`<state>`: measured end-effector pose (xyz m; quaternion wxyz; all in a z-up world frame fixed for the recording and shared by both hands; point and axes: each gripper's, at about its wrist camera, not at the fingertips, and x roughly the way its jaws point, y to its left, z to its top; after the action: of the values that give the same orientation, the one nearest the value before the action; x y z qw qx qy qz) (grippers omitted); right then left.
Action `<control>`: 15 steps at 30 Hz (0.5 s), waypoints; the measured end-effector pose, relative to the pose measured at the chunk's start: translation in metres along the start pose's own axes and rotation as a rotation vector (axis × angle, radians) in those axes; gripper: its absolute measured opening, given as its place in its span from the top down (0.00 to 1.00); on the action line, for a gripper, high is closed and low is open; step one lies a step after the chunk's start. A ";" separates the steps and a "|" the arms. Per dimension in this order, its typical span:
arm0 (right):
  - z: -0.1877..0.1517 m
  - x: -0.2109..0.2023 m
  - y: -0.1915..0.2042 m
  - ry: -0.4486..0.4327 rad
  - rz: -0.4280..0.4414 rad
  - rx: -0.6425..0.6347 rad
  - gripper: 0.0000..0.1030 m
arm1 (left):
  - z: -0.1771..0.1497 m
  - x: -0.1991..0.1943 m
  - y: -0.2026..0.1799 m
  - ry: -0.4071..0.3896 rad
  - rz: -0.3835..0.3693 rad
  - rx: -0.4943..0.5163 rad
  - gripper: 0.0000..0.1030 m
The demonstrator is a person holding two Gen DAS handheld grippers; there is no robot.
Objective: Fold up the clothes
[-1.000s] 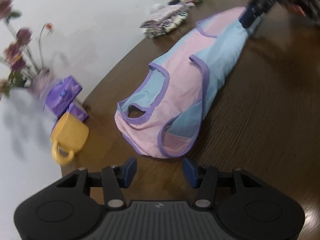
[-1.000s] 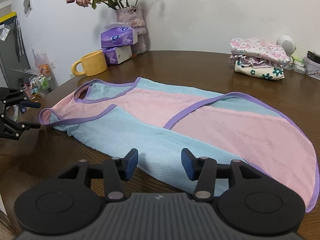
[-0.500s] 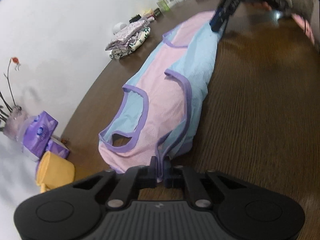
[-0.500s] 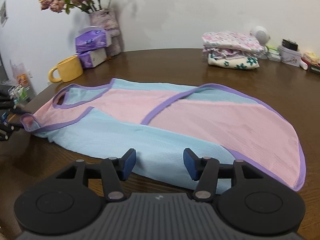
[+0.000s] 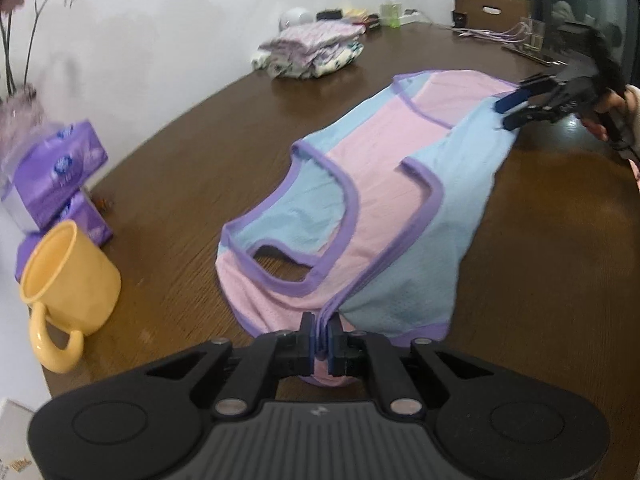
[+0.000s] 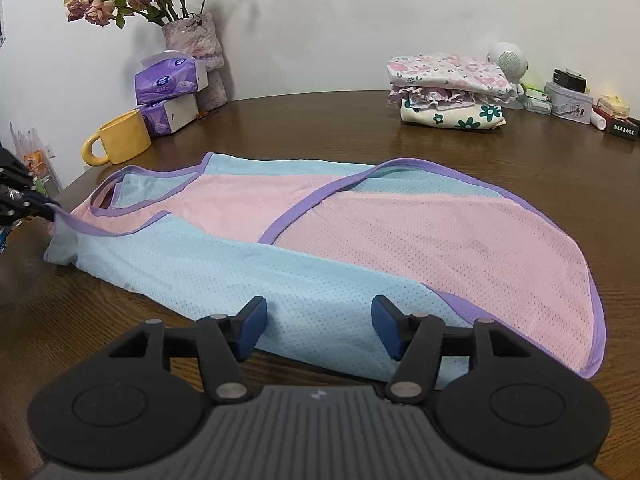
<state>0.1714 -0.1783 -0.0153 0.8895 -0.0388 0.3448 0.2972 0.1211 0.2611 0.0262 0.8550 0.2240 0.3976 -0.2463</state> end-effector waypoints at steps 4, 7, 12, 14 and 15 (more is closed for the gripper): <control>-0.001 0.000 0.002 -0.002 0.000 -0.018 0.40 | 0.001 0.010 0.011 0.032 0.014 -0.013 0.81; -0.001 0.000 0.003 -0.003 0.001 -0.030 0.38 | -0.002 0.006 0.021 0.015 0.023 -0.061 0.76; -0.002 0.001 0.006 -0.005 0.008 -0.047 0.31 | -0.013 -0.006 0.036 -0.079 -0.059 -0.222 0.73; -0.003 0.002 0.008 -0.003 0.006 -0.064 0.28 | -0.018 -0.005 0.041 -0.118 -0.108 -0.324 0.70; -0.003 0.002 0.009 -0.002 0.004 -0.073 0.28 | -0.019 -0.002 0.043 -0.133 -0.126 -0.379 0.66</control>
<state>0.1659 -0.1706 -0.0174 0.8873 -0.0699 0.3328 0.3114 0.1348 0.3067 0.0251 0.8891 0.0170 0.3929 -0.2341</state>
